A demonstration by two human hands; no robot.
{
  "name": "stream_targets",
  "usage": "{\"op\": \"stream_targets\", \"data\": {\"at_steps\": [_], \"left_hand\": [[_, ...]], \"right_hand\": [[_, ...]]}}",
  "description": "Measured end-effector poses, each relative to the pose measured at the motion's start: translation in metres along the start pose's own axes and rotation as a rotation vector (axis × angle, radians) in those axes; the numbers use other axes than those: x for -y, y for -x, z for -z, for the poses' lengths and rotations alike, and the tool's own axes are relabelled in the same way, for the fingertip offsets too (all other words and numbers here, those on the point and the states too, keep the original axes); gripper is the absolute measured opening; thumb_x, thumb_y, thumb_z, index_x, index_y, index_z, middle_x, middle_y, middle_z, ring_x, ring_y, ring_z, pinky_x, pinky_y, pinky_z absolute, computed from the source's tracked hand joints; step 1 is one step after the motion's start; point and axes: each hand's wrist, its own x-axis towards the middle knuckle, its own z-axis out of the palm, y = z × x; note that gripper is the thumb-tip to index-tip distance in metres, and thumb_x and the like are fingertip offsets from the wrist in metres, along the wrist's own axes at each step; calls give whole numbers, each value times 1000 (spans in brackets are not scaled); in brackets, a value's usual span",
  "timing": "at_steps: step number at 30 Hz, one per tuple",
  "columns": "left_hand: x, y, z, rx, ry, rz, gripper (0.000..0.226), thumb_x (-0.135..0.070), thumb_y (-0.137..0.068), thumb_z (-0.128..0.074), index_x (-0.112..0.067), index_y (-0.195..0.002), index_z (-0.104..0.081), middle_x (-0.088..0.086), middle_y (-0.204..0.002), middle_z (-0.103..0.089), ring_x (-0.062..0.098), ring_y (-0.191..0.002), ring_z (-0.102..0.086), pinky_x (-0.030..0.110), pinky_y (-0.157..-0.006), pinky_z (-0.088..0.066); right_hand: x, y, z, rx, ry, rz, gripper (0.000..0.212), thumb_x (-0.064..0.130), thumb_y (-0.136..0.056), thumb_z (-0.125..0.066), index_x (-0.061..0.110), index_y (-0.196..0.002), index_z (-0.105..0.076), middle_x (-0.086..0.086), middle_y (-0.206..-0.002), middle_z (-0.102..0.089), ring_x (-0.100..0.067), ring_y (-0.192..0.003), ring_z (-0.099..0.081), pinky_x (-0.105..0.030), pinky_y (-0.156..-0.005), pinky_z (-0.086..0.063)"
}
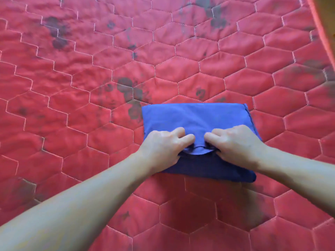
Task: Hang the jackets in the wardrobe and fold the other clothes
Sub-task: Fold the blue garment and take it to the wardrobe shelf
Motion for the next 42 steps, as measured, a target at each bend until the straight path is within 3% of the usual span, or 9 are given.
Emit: {"op": "stream_targets", "data": {"at_steps": [5, 11, 15, 22, 25, 28, 34, 38, 42], "left_hand": [[-22, 32, -23, 69, 8, 2, 43, -15, -53, -62, -25, -88, -38, 0, -70, -50, 25, -39, -54, 21, -40, -15], [-28, 49, -40, 198, 17, 133, 34, -6, -63, -59, -21, -92, -50, 2, -78, -49, 28, -50, -54, 24, -41, -16], [-32, 65, -34, 385, 98, 164, 42, -54, -77, -52, -29, -110, -47, -6, -95, -51, 23, -84, -61, 30, -60, -35], [-25, 58, -28, 7, 120, 281, 45, -52, -74, -52, -24, -107, -62, -2, -98, -60, 27, -92, -58, 36, -75, -43], [-31, 52, -34, 312, 100, 253, 87, -65, -69, -56, -36, -147, -30, 4, -152, -35, 33, -141, -29, 52, -113, -24], [-33, 50, -43, 437, 112, 281, 85, -46, -83, -51, -42, -153, -1, -1, -164, -3, 30, -150, -4, 53, -119, -5], [-15, 38, -35, 146, 25, 151, 66, -13, -71, -39, -27, -134, -53, 8, -125, -62, 33, -101, -63, 43, -78, -50], [3, 31, -26, 159, 27, 90, 51, -2, -63, -57, -26, -108, -59, 6, -85, -51, 30, -62, -56, 30, -41, -36], [7, 14, -14, 82, -1, 170, 51, -2, -56, -52, -28, -100, -49, 3, -74, -50, 28, -44, -52, 22, -39, -19]], "right_hand": [[37, 28, -17, 79, 37, -107, 32, 8, -52, -79, 16, -72, -56, -3, -56, -50, -24, -34, -51, -23, -38, -18], [67, 45, -33, 193, 12, -312, 37, 11, -54, -81, 17, -80, -56, -1, -62, -51, -25, -41, -57, -23, -38, -22], [72, 58, -22, 321, -157, -376, 27, 41, -74, -56, 25, -95, -49, 5, -84, -54, -23, -72, -64, -32, -50, -43], [69, 62, -3, -121, -261, -582, 31, 42, -80, -55, 19, -101, -59, 3, -91, -56, -26, -77, -60, -35, -60, -47], [79, 56, -19, 41, -137, -377, 64, 54, -73, -61, 16, -125, -59, -10, -123, -56, -33, -109, -55, -43, -83, -46], [80, 50, -32, 65, -63, -287, 65, 39, -67, -66, 17, -128, -58, -12, -121, -57, -36, -107, -54, -46, -85, -45], [59, 23, -28, -75, -3, -139, 32, 22, -73, -58, 14, -103, -68, -5, -86, -59, -28, -68, -54, -38, -59, -42], [40, 28, -29, 14, -43, -147, 34, 9, -62, -77, 16, -94, -67, -6, -77, -55, -29, -59, -53, -36, -48, -43], [33, 20, -13, -52, -95, -285, 34, 4, -66, -55, 16, -96, -64, -6, -77, -51, -31, -51, -53, -30, -32, -36]]}}
